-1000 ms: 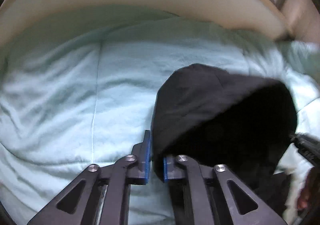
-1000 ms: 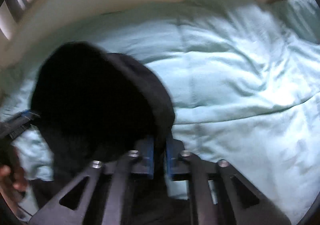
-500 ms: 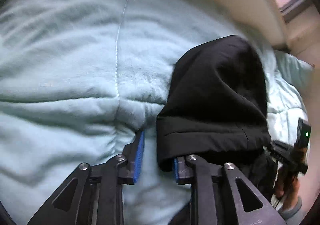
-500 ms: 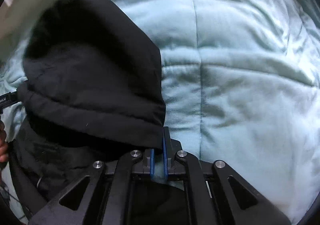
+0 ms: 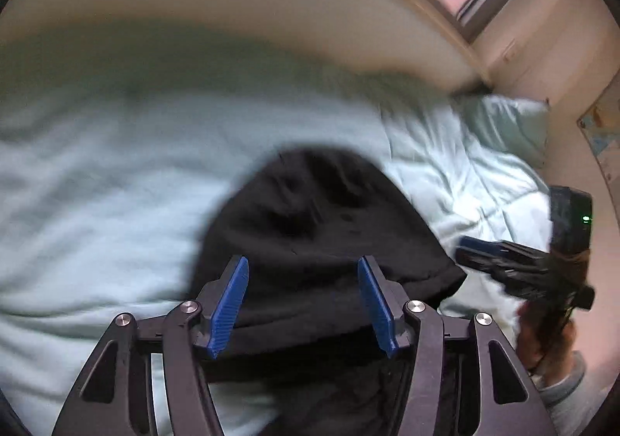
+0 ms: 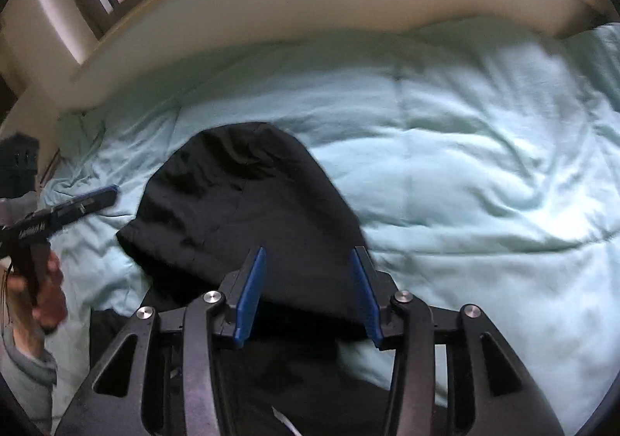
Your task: Fold large clothes
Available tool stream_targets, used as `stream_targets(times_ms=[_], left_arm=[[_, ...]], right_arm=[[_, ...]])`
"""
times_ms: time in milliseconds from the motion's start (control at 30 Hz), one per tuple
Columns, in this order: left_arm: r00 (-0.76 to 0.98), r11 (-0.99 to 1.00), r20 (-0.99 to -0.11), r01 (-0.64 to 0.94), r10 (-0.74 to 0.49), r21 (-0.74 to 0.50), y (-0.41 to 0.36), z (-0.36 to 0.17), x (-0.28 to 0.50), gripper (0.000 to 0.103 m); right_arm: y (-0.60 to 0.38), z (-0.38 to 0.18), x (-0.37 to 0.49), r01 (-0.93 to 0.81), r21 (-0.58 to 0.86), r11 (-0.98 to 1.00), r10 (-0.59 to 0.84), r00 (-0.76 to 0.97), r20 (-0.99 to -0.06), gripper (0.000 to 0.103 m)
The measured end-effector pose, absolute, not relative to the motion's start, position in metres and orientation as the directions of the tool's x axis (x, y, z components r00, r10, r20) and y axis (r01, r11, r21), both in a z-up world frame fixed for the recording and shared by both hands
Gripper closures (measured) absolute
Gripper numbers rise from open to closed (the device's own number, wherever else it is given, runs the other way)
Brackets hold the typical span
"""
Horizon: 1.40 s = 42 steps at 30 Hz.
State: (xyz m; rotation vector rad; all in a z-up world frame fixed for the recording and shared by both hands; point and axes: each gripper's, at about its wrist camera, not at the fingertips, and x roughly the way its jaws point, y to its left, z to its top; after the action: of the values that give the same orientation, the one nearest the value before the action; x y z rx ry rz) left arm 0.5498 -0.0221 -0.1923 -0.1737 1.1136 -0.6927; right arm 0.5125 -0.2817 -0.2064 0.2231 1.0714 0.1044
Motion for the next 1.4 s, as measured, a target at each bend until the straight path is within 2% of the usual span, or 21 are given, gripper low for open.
stream_targets(times_ms=[33, 67, 133, 267, 467, 533, 600, 667, 733, 867, 933, 1000, 1033, 1133, 1233, 1333, 1400], left_arm=[[0.199, 0.784, -0.796, 0.418, -0.572, -0.459, -0.031, -0.216, 0.552, 0.043], [0.171, 0.817, -0.847, 0.413, -0.504, -0.402, -0.037, -0.240, 0.552, 0.044], [0.150, 0.848, -0.885, 0.394, -0.441, -0.356, -0.037, -0.272, 0.550, 0.047], [0.185, 0.839, -0.865, 0.402, -0.467, -0.367, -0.028, -0.257, 0.544, 0.047], [0.263, 0.798, -0.821, 0.504, -0.507, -0.331, -0.006, -0.215, 0.505, 0.046], [0.263, 0.804, -0.817, 0.481, -0.514, -0.350, 0.003, -0.220, 0.503, 0.046], [0.217, 0.829, -0.858, 0.448, -0.465, -0.336, -0.003, -0.247, 0.515, 0.046], [0.226, 0.837, -0.874, 0.463, -0.430, -0.292, -0.015, -0.258, 0.521, 0.045], [0.232, 0.832, -0.871, 0.475, -0.432, -0.286, -0.015, -0.250, 0.522, 0.045], [0.257, 0.788, -0.819, 0.520, -0.513, -0.330, 0.010, -0.217, 0.516, 0.044], [0.288, 0.781, -0.789, 0.520, -0.542, -0.347, 0.027, -0.198, 0.523, 0.043], [0.301, 0.774, -0.763, 0.505, -0.572, -0.382, 0.042, -0.185, 0.542, 0.028], [0.290, 0.766, -0.756, 0.501, -0.587, -0.402, 0.048, -0.184, 0.551, 0.025], [0.181, 0.718, -0.744, 0.480, -0.644, -0.504, 0.053, -0.200, 0.594, 0.023], [0.068, 0.643, -0.686, 0.426, -0.724, -0.637, 0.049, -0.226, 0.620, 0.024], [0.004, 0.626, -0.684, 0.408, -0.729, -0.665, 0.034, -0.248, 0.632, 0.024], [-0.019, 0.621, -0.689, 0.416, -0.725, -0.665, 0.025, -0.261, 0.631, 0.024]], right_arm=[[-0.279, -0.223, 0.516, 0.028, 0.231, 0.972, 0.196, 0.438, -0.877, 0.055], [-0.275, -0.252, 0.520, 0.036, 0.211, 0.977, 0.184, 0.362, -0.914, 0.055], [-0.272, -0.280, 0.517, 0.041, 0.191, 0.981, 0.168, 0.322, -0.932, 0.057], [-0.278, -0.275, 0.512, 0.062, 0.220, 0.974, 0.184, 0.352, -0.918, 0.057], [-0.278, -0.226, 0.472, -0.012, 0.187, 0.982, 0.171, 0.466, -0.868, 0.055], [-0.279, -0.235, 0.472, -0.001, 0.135, 0.991, 0.121, 0.459, -0.880, 0.055], [-0.278, -0.263, 0.481, 0.020, 0.082, 0.996, 0.067, 0.396, -0.916, 0.055], [-0.280, -0.281, 0.483, 0.022, 0.105, 0.994, 0.090, 0.370, -0.925, 0.055], [-0.286, -0.275, 0.482, 0.028, 0.137, 0.990, 0.117, 0.368, -0.922, 0.055], [-0.311, -0.243, 0.474, 0.002, 0.212, 0.977, 0.193, 0.405, -0.894, 0.054], [-0.324, -0.230, 0.475, -0.003, 0.224, 0.974, 0.204, 0.431, -0.879, 0.048], [-0.338, -0.223, 0.479, 0.004, 0.243, 0.970, 0.215, 0.450, -0.867, 0.033], [-0.343, -0.222, 0.483, 0.003, 0.249, 0.968, 0.220, 0.457, -0.862, 0.031], [-0.353, -0.228, 0.508, -0.015, 0.296, 0.955, 0.273, 0.435, -0.858, 0.031], [-0.355, -0.238, 0.541, -0.044, 0.358, 0.933, 0.342, 0.418, -0.842, 0.031], [-0.339, -0.248, 0.567, -0.099, 0.459, 0.883, 0.461, 0.366, -0.808, 0.031], [-0.320, -0.250, 0.577, -0.151, 0.427, 0.891, 0.453, 0.352, -0.819, 0.031]])
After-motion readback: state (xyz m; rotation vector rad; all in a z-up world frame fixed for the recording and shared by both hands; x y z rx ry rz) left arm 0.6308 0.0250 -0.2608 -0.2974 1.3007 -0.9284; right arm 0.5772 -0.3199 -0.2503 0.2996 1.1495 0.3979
